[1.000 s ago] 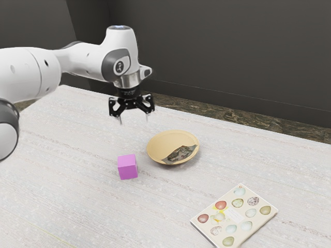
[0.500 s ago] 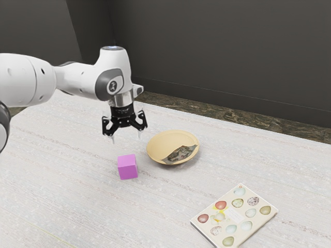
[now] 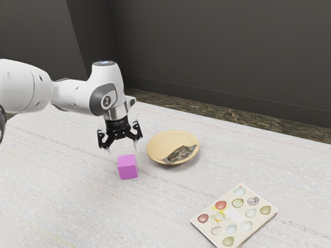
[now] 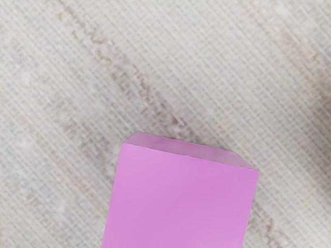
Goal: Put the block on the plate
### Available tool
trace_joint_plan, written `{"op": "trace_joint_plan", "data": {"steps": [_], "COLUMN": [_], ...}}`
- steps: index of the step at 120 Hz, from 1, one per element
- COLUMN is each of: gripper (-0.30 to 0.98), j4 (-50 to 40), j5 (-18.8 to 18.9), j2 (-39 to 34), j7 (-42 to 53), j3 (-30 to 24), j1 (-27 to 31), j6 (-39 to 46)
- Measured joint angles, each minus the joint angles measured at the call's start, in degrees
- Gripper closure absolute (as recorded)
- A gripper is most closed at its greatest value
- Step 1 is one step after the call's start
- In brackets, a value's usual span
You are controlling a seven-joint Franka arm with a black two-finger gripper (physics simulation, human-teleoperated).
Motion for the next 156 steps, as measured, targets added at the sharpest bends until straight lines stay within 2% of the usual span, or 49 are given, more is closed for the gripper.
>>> {"op": "trace_joint_plan", "data": {"steps": [43, 124, 156], "gripper": [0.0, 0.0, 0.12], "j4": [-2.7, -3.2, -3.2], "j5": [-1.9, -4.3, -4.7], "j2": [2.7, 6.6, 6.6], "j7": [-0.8, -1.4, -1.5], "j3": [-0.1, -1.0, -1.0], "j1": [-0.2, 0.2, 0.2], "j6": [4.9, 8.2, 8.4]}}
